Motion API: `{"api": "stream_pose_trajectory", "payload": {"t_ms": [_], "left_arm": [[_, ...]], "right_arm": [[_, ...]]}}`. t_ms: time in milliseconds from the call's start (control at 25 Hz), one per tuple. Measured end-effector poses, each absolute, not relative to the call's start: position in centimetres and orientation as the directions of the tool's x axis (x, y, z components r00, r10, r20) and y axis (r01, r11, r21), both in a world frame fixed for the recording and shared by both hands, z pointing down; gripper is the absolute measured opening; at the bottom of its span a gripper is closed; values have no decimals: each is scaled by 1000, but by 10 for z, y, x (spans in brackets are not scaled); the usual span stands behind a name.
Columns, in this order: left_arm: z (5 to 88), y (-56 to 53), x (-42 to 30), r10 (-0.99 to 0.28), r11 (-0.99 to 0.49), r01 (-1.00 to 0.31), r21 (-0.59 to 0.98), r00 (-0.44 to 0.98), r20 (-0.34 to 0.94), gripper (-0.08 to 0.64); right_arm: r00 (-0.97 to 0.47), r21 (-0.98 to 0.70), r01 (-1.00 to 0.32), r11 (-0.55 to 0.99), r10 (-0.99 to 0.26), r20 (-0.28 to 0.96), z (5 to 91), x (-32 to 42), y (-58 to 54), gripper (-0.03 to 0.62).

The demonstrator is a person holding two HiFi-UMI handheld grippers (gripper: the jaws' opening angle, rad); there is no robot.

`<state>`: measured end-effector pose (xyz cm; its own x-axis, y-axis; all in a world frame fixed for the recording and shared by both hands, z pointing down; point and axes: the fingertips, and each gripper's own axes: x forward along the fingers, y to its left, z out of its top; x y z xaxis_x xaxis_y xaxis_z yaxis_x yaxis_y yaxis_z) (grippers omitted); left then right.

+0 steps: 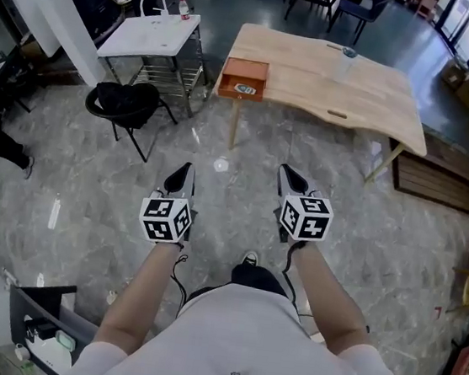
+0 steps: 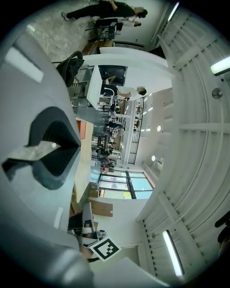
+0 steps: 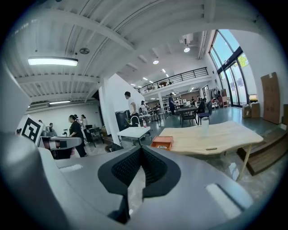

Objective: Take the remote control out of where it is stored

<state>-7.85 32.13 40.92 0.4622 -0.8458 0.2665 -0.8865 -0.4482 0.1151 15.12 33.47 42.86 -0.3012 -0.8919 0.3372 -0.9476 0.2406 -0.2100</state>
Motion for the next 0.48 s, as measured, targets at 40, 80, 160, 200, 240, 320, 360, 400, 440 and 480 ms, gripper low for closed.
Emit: {"api": "stream_pose_trajectory", "payload": {"t_ms": [40,80,160,200,240,320,360,400,440,480], "left_arm": [[410,309,-72,-848,-442,-890,116,456,270,0],[409,299,-66,-850,-437,-892,116,451,272,0],[407,280,-55,-853,-429,-896,116,444,274,0],[406,270,-50,-855,-426,-897,116,441,274,0],[406,260,-47,-857,-422,-899,115,437,274,0],[408,239,-44,-861,-411,-905,111,426,278,0],[410,229,-43,-863,-406,-907,110,420,281,0],[412,219,-42,-864,-401,-910,109,415,285,0],[414,209,-42,-865,-398,-911,108,412,287,0],[417,199,-42,-864,-399,-911,108,412,289,0]], "right_arm": [[-311,-213,-945,249,-886,344,430,156,320,28],[-321,-217,-942,257,-880,351,430,160,307,28],[-339,-220,-936,274,-869,360,430,167,282,28],[-344,-221,-935,279,-866,363,430,170,270,28],[-350,-221,-933,285,-863,365,430,172,257,28],[-365,-225,-927,299,-856,366,433,173,232,28],[-373,-228,-924,306,-853,365,435,173,220,28],[-382,-233,-920,314,-850,363,437,171,208,26],[-390,-238,-917,321,-847,360,440,169,196,26],[-397,-242,-913,327,-845,358,442,166,184,26]]}}
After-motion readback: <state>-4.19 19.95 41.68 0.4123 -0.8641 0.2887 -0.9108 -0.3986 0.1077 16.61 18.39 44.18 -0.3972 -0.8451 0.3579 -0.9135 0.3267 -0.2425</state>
